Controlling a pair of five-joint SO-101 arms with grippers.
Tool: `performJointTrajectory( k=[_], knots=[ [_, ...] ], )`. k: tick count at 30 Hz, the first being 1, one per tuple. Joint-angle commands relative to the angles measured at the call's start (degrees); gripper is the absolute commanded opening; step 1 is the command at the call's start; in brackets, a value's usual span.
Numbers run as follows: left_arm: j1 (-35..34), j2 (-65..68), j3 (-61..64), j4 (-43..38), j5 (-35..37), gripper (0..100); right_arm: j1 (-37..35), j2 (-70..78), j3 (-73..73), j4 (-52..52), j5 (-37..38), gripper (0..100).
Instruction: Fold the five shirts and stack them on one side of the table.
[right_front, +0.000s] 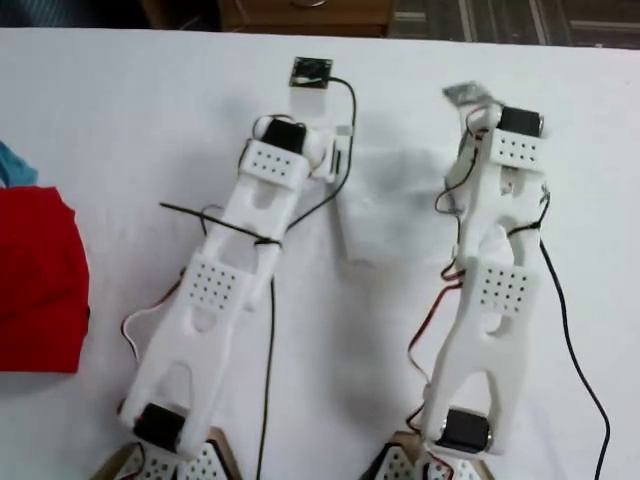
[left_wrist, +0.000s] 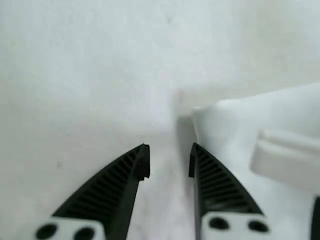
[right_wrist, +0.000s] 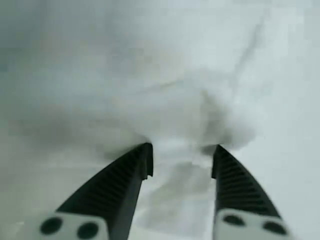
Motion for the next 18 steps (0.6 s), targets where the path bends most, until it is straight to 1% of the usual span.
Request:
performJointTrajectory(
  k=[1,5,9,13,18],
  knots=[
    [0.7,-0.9,-2.1,-0.4,-2.8,15,0.6,-6.0,4.4,1.1,0.7,26.5],
    [0.7,-0.9,-2.1,-0.4,-3.0,15,1.3,-5.6,4.5,-0.6,0.7,26.6],
    [0.7,-0.9,-2.1,-0.4,-3.0,15,1.0,-7.4,4.4,1.1,0.5,26.7],
    [0.7,-0.9,-2.1,-0.4,-3.0,15,2.9,-9.0,4.9,1.1,0.4,26.8],
    [0.7,-0.9,-2.1,-0.4,-3.1,15,3.3,-4.3,4.4,0.9,0.2,26.8]
  ],
)
